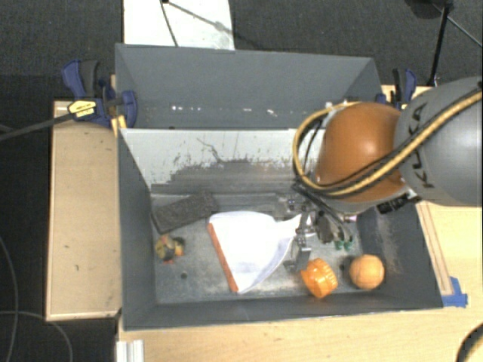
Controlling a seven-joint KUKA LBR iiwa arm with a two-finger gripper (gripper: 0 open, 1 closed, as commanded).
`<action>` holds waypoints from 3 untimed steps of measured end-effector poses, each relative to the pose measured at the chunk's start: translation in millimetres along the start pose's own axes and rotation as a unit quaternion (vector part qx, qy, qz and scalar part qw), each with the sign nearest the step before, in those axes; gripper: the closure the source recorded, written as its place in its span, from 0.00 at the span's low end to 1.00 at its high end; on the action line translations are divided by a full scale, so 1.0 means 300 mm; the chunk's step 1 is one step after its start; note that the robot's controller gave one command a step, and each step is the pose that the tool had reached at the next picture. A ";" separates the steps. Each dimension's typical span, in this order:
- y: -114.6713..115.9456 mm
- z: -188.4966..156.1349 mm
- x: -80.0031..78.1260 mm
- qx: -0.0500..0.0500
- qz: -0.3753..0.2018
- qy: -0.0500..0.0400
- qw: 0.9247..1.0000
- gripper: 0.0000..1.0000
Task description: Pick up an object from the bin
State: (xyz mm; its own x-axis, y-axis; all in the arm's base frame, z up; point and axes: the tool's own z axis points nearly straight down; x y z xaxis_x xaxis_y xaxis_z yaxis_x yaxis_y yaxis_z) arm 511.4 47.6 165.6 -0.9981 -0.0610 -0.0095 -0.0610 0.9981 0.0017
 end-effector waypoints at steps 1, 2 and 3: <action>-0.137 0.097 0.000 0.001 0.018 0.006 1.000 0.00; -0.127 0.213 -0.071 0.000 -0.057 0.004 0.998 1.00; -0.127 0.213 -0.071 0.000 -0.056 0.004 0.998 1.00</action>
Offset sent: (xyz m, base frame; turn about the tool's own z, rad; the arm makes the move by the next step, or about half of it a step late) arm 0.0237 -0.0368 -0.0638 -0.1159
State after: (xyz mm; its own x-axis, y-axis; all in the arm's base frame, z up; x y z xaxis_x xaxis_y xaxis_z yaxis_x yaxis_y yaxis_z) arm 535.4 11.2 101.9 -0.9850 -0.1728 -0.0021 -0.1728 0.9850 0.0008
